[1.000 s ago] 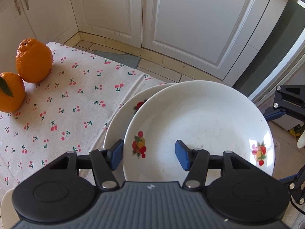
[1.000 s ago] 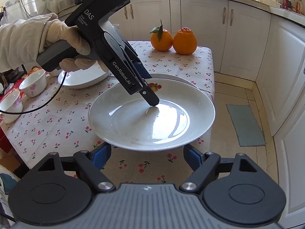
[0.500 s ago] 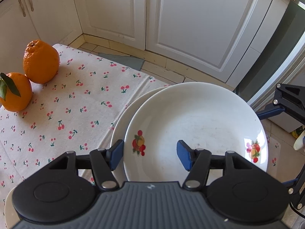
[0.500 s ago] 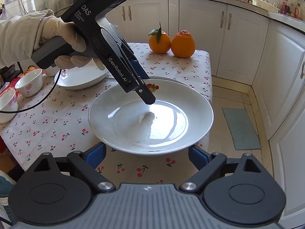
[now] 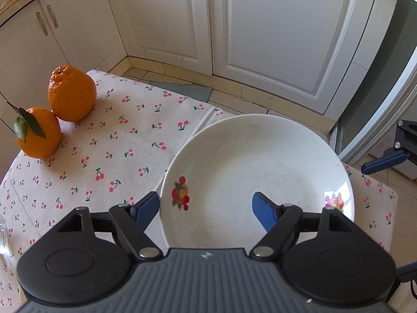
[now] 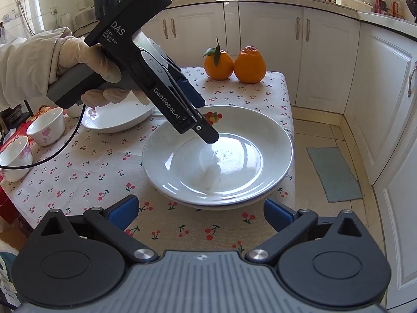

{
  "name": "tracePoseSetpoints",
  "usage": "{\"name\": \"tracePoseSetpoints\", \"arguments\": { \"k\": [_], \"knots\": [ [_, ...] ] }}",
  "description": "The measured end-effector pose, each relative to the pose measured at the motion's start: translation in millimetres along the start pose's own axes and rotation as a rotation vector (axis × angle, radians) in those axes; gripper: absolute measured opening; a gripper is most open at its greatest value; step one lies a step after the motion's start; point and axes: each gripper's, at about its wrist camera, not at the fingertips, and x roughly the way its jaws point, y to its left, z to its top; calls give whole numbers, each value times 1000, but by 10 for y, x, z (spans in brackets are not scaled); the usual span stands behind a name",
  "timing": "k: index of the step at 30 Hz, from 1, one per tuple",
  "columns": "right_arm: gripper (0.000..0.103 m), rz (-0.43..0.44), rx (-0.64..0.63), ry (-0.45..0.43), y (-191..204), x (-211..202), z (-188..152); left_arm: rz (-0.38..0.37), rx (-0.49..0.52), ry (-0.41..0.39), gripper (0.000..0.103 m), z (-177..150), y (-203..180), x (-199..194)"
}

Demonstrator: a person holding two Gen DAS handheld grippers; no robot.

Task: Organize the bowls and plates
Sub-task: 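Settle the plate on the stack and open the left gripper, then withdraw the left gripper up and away from the stacked plates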

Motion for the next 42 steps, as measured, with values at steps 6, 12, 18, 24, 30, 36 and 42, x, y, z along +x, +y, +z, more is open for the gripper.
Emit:
{"name": "tracePoseSetpoints", "arguments": {
  "k": [6, 12, 18, 24, 30, 36, 42],
  "knots": [
    [103, 27, 37, -13, 76, -76, -123, 29, -48, -60, 78, -63, -30, -221],
    [103, 19, 42, -29, 197, -174, -190, 113, -77, -167, 79, -299, -231, -688],
    [103, -18, 31, -40, 374, -240, -192, 219, -165, -238, 82, -745, -509, -1101],
    [103, -16, 21, -67, 533, -296, -160, 344, -314, -273, 84, -1267, -636, -1268],
    [103, 49, 14, -71, 646, -308, -65, 449, -488, -270, 86, -1747, -619, -1174],
    [103, 65, -32, -53, 739, -231, 51, 482, -620, -260, 86, -2042, -547, -1004],
    [103, 102, -45, -18, 771, -65, 197, 531, -638, -252, 86, -2107, -454, -848]
  ]
}}
